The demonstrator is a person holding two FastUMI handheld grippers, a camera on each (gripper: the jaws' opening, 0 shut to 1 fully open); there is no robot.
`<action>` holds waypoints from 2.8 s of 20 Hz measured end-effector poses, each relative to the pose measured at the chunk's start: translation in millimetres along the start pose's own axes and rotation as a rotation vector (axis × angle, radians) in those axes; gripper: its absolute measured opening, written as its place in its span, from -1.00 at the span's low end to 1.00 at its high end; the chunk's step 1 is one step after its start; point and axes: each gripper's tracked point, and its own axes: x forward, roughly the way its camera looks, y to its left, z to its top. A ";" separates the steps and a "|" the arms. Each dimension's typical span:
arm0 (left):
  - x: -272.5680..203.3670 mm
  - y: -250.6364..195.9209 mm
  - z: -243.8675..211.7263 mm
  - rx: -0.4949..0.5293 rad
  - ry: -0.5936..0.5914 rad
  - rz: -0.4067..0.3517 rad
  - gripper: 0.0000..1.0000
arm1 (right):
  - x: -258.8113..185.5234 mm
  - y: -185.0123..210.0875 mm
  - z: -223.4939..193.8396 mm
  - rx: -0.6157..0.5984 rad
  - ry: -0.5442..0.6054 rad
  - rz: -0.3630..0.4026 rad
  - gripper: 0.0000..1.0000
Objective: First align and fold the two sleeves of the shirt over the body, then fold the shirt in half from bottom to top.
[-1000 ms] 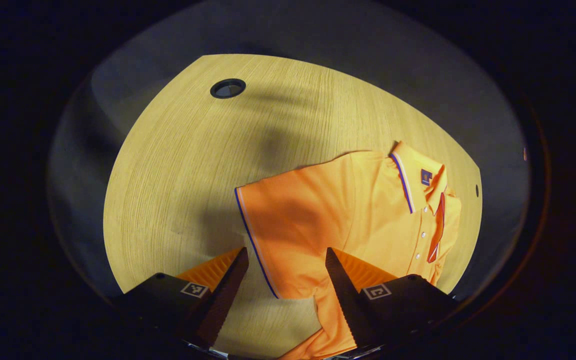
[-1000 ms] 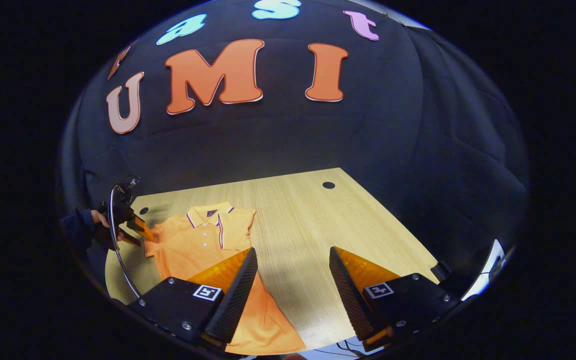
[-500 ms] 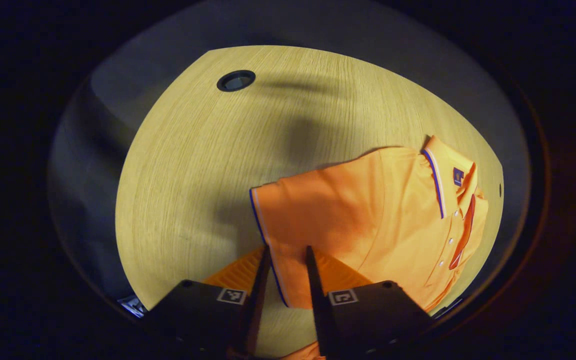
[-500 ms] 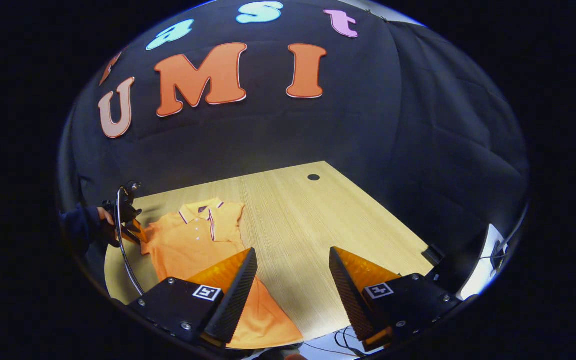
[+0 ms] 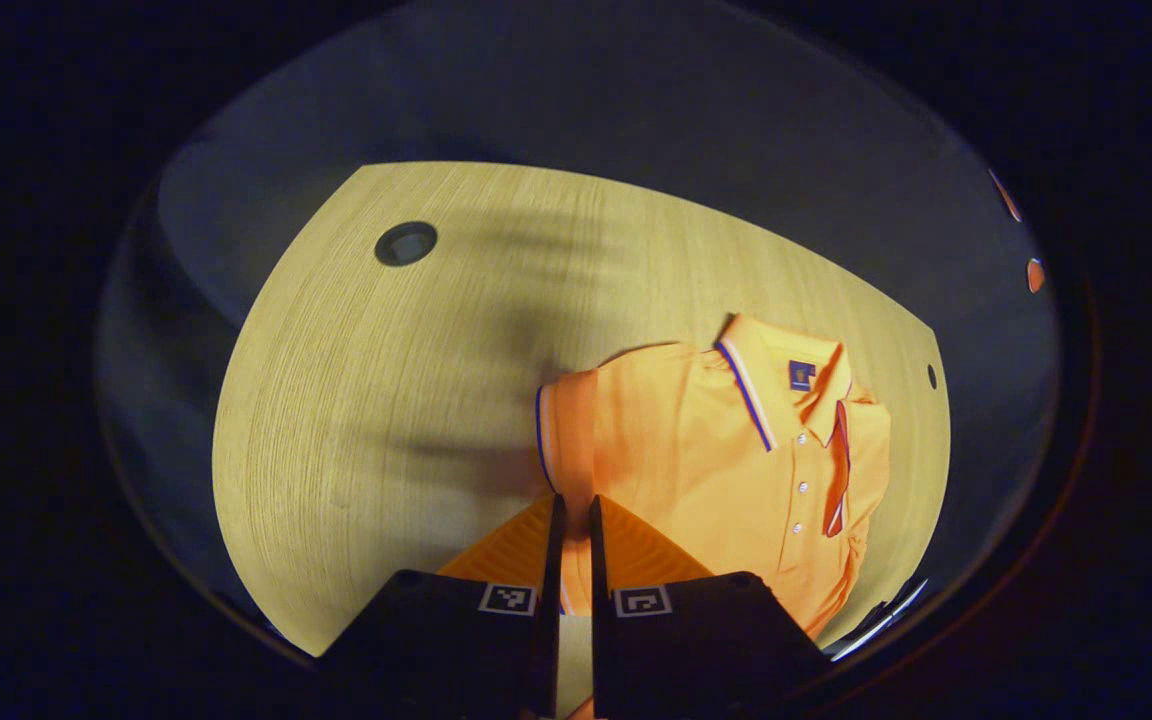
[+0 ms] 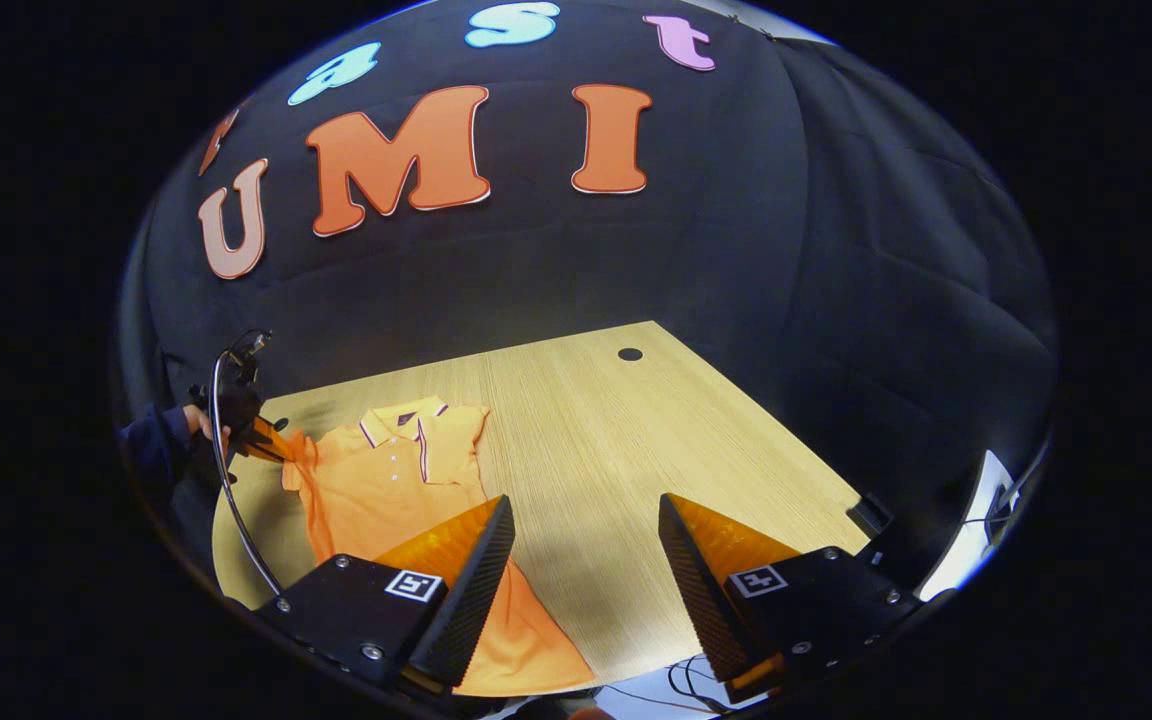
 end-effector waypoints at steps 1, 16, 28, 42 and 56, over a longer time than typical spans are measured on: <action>-2.5 -9.4 2.4 0.017 -0.005 -0.011 -0.72 | -0.5 3.4 -0.6 0.002 0.005 0.015 0.78; 17.9 -123.9 -6.4 0.191 0.044 -0.207 -0.38 | -4.5 3.1 -9.7 0.016 0.024 -0.040 0.78; -123.8 -116.2 -67.3 0.223 -0.318 -0.135 0.91 | 20.4 60.7 40.4 -0.139 -0.105 0.204 0.78; -294.5 -101.6 -164.6 0.189 -0.813 0.115 0.95 | -14.9 84.9 12.6 -0.265 -0.157 0.478 0.94; -172.0 -68.1 -343.5 0.165 -0.381 0.081 0.97 | -15.3 34.7 -150.3 -0.331 0.184 0.451 0.95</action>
